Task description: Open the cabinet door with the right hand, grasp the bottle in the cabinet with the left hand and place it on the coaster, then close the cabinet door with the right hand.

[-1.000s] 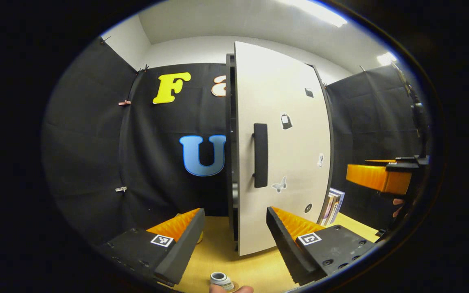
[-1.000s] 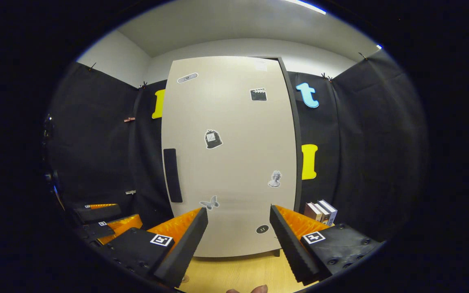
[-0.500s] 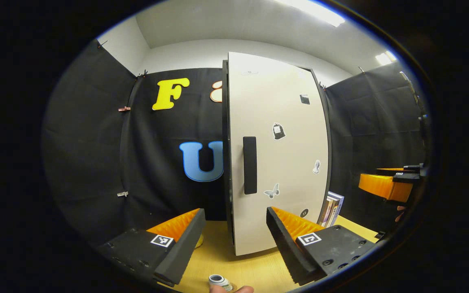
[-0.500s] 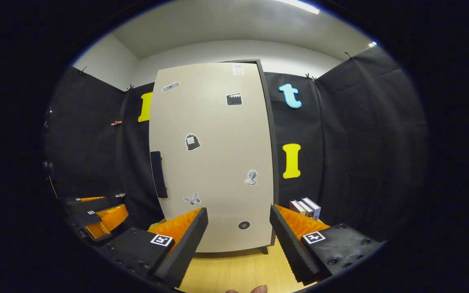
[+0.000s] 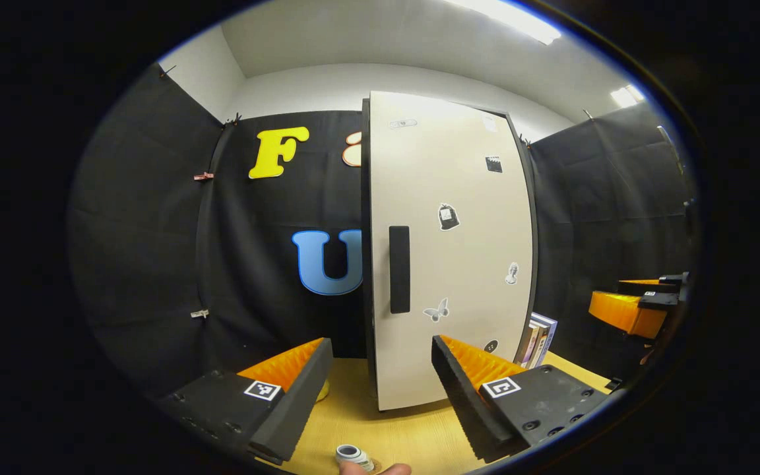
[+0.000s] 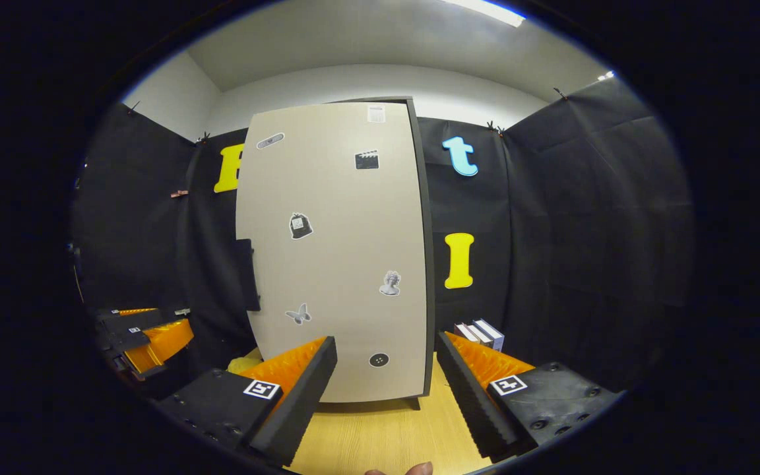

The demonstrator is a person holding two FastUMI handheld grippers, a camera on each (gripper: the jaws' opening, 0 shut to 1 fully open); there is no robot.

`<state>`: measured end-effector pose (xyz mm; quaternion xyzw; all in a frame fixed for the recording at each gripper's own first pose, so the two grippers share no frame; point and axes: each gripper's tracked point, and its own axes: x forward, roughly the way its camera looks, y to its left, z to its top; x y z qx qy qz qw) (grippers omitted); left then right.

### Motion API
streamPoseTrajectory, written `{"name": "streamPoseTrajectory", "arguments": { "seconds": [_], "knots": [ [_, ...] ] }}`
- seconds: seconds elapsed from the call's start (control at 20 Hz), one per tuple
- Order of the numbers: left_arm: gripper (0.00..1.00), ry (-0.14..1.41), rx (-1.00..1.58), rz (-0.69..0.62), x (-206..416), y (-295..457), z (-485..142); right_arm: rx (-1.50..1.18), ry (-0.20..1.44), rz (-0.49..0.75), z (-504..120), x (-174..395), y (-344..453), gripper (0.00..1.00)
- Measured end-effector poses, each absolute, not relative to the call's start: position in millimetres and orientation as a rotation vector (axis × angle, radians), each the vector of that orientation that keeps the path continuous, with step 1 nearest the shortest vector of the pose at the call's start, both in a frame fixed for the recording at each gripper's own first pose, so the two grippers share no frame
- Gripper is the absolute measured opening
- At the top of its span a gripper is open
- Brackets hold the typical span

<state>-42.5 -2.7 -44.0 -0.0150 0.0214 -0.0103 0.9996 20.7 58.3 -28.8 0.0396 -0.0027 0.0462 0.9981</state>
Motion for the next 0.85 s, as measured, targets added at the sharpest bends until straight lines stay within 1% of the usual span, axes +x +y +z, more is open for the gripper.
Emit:
{"name": "streamPoseTrajectory", "arguments": {
  "seconds": [0.85],
  "knots": [
    [0.95,0.060,-0.033,-0.018,-50.9,-12.1,-46.1,0.088,-0.009,0.087,-24.7,15.9,52.7,0.99]
  ]
}}
